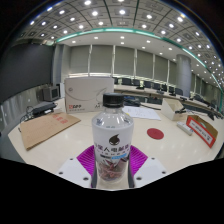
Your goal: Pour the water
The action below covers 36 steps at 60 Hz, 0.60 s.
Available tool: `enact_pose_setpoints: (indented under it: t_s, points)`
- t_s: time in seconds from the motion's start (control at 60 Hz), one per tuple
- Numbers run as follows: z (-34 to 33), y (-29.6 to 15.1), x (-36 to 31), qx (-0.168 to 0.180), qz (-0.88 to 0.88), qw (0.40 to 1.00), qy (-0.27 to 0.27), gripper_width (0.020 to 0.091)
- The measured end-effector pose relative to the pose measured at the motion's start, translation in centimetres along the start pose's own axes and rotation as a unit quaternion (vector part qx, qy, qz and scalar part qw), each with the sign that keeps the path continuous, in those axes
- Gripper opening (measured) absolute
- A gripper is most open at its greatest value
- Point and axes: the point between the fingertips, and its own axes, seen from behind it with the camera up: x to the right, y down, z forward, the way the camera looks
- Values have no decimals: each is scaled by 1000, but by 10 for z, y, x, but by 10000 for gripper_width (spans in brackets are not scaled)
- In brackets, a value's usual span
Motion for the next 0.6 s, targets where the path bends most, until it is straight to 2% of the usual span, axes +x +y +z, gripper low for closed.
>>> enact_pose_setpoints:
  t_s: [0.167,0.367,0.5,0.6]
  points:
    - [-3,-43,48,2,-52,998,43,422]
    - [30,-104,133,-8,-186,974,127,423]
    - [75,-131,163,-25,-331,928,170,422]
    - [107,-144,171,-24,-455,870,189,421]
